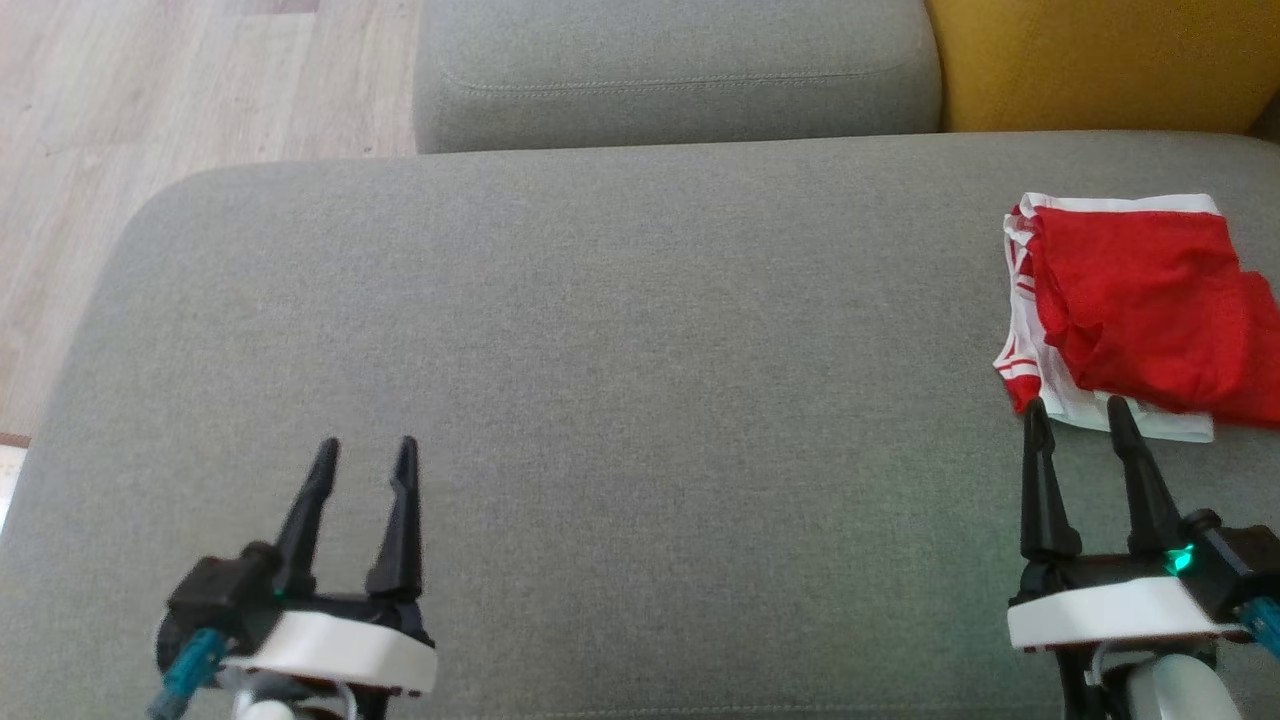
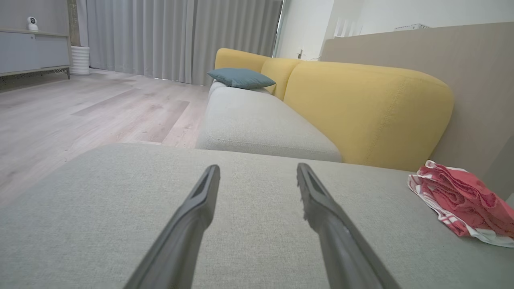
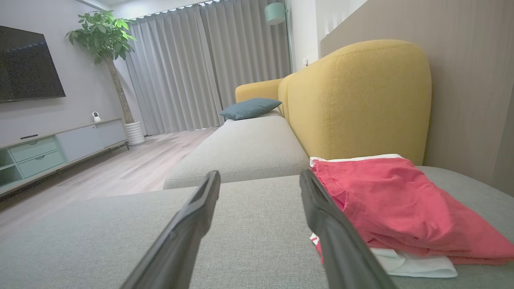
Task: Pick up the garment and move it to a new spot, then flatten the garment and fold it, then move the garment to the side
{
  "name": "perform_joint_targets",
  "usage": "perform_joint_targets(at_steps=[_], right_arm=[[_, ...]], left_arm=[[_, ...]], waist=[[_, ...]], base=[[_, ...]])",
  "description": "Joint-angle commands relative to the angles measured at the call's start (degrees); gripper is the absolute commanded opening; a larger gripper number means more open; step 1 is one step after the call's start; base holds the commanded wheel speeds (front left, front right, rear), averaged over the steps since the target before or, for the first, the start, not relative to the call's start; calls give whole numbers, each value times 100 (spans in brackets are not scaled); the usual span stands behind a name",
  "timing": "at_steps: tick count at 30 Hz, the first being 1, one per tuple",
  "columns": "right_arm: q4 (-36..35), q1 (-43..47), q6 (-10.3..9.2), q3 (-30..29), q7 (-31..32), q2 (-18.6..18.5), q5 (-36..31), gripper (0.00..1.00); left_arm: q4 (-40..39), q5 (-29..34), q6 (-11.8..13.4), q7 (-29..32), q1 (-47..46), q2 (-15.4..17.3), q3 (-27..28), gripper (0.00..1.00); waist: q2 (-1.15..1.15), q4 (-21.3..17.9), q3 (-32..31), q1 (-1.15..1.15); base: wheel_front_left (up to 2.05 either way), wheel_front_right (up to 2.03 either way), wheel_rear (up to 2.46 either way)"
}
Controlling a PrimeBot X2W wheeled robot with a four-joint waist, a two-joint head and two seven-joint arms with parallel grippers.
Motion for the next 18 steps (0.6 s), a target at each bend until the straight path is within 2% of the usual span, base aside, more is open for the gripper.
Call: perform_joint_targets(at_steps=[1,9,10,18], right_arm=[[-153,-157,37,163,-62,-39,20,100],[-129,-144,37,228,-62,-39,15,100],[32,0,0,90,0,0,0,0],[296,55,0,110,62,-10,327,0]], left_arm=[[-249,4,-25,-31,-152,26,269,100],[-275,-114,55,-31,-116,26,342,100],[-65,-114,21,0,5,2,110,0],[231,-429,14,67,27,-6,108,0]], waist=[[0,-8,-10,0],[0,-17,-19,0],[0,-18,-19,0],[0,-26,-14,0]], base=[[0,0,0],[0,0,0],[0,0,0],[0,0,0]])
